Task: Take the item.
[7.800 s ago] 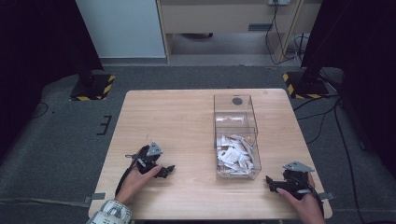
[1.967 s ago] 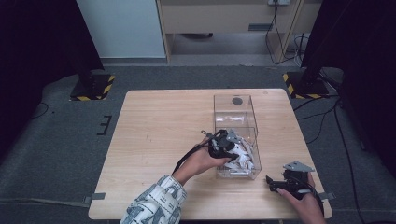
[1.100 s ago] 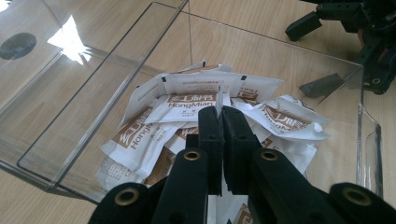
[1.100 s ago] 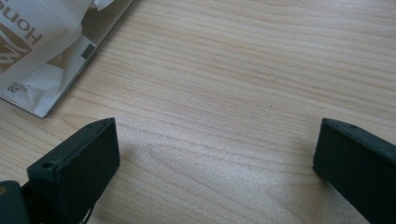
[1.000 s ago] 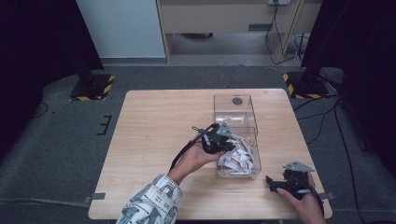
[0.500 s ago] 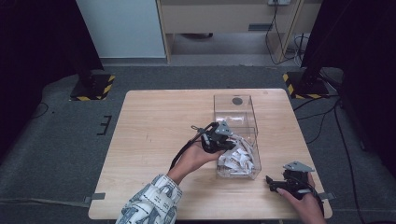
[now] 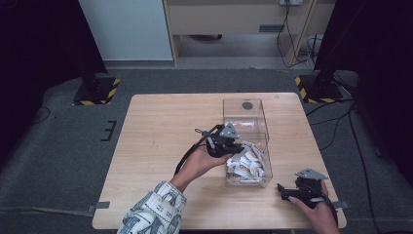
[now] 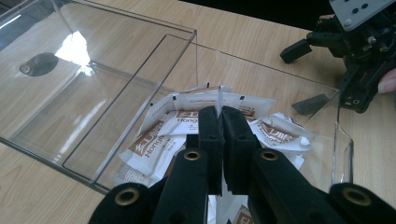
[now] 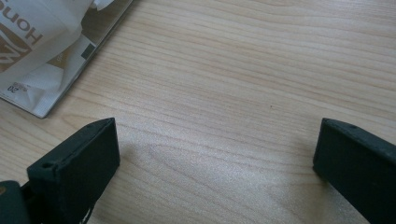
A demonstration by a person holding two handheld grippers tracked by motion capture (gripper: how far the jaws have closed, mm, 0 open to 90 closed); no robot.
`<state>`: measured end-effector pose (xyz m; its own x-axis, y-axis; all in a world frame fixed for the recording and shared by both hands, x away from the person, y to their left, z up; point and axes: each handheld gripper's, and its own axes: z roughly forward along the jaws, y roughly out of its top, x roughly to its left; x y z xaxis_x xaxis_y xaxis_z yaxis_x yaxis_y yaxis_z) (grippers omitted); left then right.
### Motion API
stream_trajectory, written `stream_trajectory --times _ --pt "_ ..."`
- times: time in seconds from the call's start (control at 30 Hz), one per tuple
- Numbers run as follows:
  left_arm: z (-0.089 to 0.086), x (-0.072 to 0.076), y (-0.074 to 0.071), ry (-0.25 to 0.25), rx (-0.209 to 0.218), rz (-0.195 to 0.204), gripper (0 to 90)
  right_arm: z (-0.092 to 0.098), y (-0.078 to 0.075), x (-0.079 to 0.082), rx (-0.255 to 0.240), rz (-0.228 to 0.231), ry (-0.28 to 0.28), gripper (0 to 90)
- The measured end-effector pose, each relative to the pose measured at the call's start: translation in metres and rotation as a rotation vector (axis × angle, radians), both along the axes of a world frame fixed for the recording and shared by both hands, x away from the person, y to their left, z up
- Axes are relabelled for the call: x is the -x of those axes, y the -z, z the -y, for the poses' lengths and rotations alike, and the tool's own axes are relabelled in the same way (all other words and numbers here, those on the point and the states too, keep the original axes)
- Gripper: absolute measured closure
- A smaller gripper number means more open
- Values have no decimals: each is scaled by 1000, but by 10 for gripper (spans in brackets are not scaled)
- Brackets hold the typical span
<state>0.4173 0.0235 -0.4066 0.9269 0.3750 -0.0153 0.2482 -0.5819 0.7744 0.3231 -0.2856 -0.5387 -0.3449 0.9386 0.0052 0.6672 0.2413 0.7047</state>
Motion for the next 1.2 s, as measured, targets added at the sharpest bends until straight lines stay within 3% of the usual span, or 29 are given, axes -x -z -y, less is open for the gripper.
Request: stream_trajectory --times 0.57,1.2 --pt "0 3 -11 17 25 11 867 0 0 0 0 0 0 8" --pt "-19 6 -24 16 57 31 867 0 0 0 0 0 0 8"
